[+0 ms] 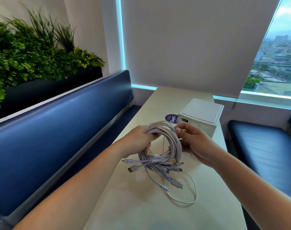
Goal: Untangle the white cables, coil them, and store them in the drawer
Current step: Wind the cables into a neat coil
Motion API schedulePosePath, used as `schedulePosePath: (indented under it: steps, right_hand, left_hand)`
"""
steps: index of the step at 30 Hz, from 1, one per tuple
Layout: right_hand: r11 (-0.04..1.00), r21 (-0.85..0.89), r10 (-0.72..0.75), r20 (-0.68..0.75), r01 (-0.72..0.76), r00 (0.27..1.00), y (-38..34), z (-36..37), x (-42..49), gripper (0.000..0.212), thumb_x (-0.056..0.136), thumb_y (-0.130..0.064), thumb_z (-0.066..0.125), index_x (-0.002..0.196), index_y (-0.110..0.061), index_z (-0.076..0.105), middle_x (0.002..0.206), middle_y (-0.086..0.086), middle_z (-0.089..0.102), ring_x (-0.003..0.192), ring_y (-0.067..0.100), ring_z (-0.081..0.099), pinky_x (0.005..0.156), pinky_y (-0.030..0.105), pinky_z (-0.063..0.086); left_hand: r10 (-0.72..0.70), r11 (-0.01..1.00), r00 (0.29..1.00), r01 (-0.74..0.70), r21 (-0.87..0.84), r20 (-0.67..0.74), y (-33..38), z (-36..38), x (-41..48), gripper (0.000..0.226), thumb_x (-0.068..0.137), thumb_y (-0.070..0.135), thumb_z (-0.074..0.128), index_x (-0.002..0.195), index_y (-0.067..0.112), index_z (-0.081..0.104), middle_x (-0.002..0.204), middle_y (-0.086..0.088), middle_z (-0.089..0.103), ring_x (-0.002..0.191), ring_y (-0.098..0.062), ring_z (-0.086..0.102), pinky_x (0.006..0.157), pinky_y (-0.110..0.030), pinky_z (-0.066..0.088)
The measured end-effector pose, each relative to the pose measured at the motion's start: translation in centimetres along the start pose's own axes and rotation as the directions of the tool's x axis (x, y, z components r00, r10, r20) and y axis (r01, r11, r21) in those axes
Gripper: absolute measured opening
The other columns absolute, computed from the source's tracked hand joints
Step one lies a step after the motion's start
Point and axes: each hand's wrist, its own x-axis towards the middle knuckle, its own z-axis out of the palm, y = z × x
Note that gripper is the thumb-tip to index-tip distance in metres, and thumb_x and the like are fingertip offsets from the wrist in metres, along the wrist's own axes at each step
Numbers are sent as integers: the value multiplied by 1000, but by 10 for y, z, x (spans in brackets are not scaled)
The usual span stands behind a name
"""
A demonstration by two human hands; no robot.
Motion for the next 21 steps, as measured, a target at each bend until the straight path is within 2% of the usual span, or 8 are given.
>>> schedulePosePath:
  steps: [2,4,6,8,12,16,19,21]
  right_hand:
    - [999,-11,-31,-22,31,999,0,1,-1,11,97,-16,49,102,-12,58,80,8,61,64,18,59,63,32,53]
    - [991,-98,-97,-55,91,994,0,2,0,17,96,-11,51,109,-18,58,83,5,62,70,16,63,64,28,53]
    - [968,-208,-153,-57,138,987,-1,2,-1,20,94,-8,53,108,-20,60,86,3,64,74,16,65,67,28,55]
    - [959,-245,-160,-56,142,986,0,2,-2,16,93,-7,55,103,-17,62,90,6,65,77,19,67,71,31,57]
    - [976,-194,-112,-47,101,993,2,1,-3,14,92,-4,57,102,-12,62,92,10,65,79,22,67,71,31,57]
    - [981,-164,-120,-65,108,991,3,2,-3,14,92,-3,55,103,-10,61,92,12,65,77,24,65,67,29,56]
    - [987,-109,-129,-90,119,988,1,2,-4,10,96,-9,51,103,-6,57,92,11,63,73,22,64,65,30,55]
    - [990,-79,-123,-93,115,988,-1,5,-4,12,98,-13,47,106,-7,53,90,12,61,70,21,62,64,29,55]
  left_hand:
    - [-18,1000,999,19,-18,32,0,0,-1,31,101,30,50,73,18,53,51,2,44,49,-13,36,65,-33,38]
    - [-30,1000,999,30,-1,35,-2,0,-1,31,101,32,50,74,18,53,54,1,45,52,-14,37,64,-32,38]
    - [-22,999,1000,22,33,3,-3,1,-1,28,100,35,51,77,20,55,58,1,46,54,-15,38,59,-30,38]
    - [11,998,999,-8,64,-36,-5,1,-1,25,100,35,51,79,22,56,61,1,48,55,-15,40,57,-28,38]
    - [10,1000,999,-10,4,-42,-5,4,-1,21,101,34,49,86,22,58,65,-2,49,43,-6,51,60,-30,43]
    - [22,999,999,-23,-36,-24,-3,7,0,19,101,34,50,98,18,61,65,-4,50,51,-13,59,68,-38,49]
    - [21,1000,997,-20,7,-71,-3,4,1,22,102,33,48,105,15,60,64,-4,49,44,-10,60,62,-33,44]
    - [30,999,996,-26,42,-81,-3,2,0,20,102,34,48,106,18,60,62,-2,50,47,-11,62,58,-29,43]
